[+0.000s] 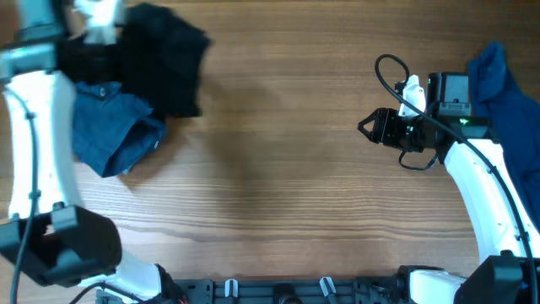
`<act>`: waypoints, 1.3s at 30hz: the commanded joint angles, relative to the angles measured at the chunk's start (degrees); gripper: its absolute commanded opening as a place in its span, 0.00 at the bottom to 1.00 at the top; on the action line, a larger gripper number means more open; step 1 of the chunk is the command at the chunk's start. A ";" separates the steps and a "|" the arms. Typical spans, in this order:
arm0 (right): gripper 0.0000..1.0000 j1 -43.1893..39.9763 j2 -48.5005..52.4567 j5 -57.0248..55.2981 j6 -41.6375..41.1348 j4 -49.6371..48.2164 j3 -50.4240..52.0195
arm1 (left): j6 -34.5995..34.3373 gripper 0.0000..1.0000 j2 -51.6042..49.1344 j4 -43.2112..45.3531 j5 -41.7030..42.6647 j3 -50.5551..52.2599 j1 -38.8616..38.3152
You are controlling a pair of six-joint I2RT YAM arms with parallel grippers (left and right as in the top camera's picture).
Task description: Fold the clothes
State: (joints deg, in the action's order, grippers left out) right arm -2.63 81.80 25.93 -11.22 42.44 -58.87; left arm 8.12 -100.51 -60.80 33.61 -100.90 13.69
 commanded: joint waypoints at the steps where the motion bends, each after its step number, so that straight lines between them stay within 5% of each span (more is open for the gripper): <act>1: 0.55 -0.07 0.22 1.11 0.57 0.17 -0.68 | 2.64 0.04 -2.75 -0.24 -3.34 -0.57 10.67; 5: 0.54 -0.07 0.22 1.11 0.52 0.70 -0.68 | 2.62 0.04 -9.94 -0.15 -8.66 -0.57 18.01; 6: 0.54 -0.07 0.22 1.11 0.50 0.83 -0.68 | 2.56 0.14 -11.39 -0.11 -8.61 -0.57 18.82; 9: 0.54 -0.07 0.22 1.11 0.52 1.73 -0.68 | 1.53 0.73 -15.23 -1.27 -9.40 -0.57 20.15; 11: 0.54 -0.07 0.22 1.11 0.52 2.43 -0.68 | -1.18 1.00 -15.43 -1.99 -13.27 -0.63 20.70; 17: 0.54 -0.07 0.20 1.11 0.55 2.56 -0.70 | -7.37 1.00 -6.71 -3.10 -16.87 -3.65 23.61; 23: 0.54 -0.07 -1.97 3.69 0.59 -1.38 -1.79 | -7.17 1.00 8.55 -5.73 -6.10 -7.26 23.41; 30: 0.60 -0.07 -14.23 10.84 6.62 -5.33 -9.33 | 2.32 0.78 26.75 -16.61 -3.93 -7.23 7.10; 31: 0.62 -0.07 -17.59 11.43 6.80 -5.35 -10.27 | 0.31 0.80 28.85 -18.45 -7.63 -7.23 3.17; 32: 0.64 -0.07 -20.76 11.41 6.78 -5.35 -10.64 | -3.13 0.99 30.38 -19.89 -12.28 -7.23 0.15; 33: 0.67 -0.07 -24.92 11.39 6.73 -5.25 -10.67 | -8.61 0.99 32.44 -22.25 -19.37 -7.21 -3.89; 36: 0.99 -0.07 -31.74 11.39 6.73 -3.93 -10.67 | -9.92 1.00 36.00 -26.82 -24.17 -7.21 -10.10; 39: 0.99 -0.07 -37.51 11.15 6.73 -1.66 -10.64 | -9.92 1.00 39.17 -29.55 -26.69 -7.17 -14.21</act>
State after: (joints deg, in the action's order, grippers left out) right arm -2.63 47.79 36.01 -5.23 39.18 -69.17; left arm 0.78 -64.10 -88.84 14.20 -108.09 2.85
